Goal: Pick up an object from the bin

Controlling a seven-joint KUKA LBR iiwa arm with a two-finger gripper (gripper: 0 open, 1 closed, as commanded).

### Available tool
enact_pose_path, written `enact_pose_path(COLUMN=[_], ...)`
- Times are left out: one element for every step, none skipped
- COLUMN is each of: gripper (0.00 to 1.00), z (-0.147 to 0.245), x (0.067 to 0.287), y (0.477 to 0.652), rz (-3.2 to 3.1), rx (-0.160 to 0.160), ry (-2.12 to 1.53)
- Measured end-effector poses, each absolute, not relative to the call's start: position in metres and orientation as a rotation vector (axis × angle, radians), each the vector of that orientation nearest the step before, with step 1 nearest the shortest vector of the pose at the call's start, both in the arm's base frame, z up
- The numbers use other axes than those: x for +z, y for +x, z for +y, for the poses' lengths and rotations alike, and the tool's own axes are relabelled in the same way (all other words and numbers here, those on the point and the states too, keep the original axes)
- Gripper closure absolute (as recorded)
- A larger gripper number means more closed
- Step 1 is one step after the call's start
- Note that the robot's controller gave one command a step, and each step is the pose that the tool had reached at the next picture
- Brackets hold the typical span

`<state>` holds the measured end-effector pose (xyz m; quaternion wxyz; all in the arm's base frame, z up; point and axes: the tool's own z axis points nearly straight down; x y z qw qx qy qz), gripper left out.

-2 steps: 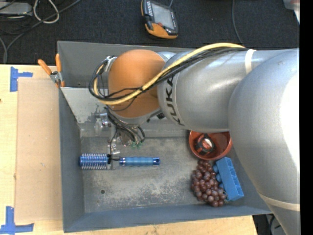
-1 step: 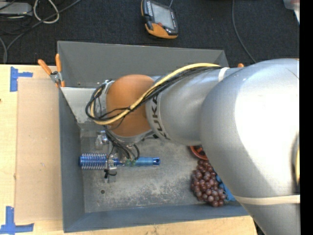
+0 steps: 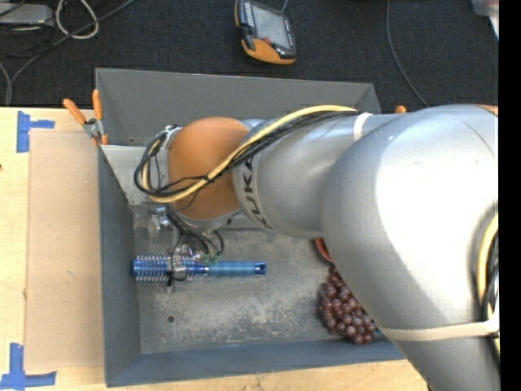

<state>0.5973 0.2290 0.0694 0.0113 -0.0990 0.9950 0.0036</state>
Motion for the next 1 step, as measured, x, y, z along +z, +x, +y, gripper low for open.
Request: enact_pose_path(gripper=[1.0], z=[0.2184], x=[0.0745], y=[0.5828], rz=[3.139], rx=[0.003], ry=[-0.219])
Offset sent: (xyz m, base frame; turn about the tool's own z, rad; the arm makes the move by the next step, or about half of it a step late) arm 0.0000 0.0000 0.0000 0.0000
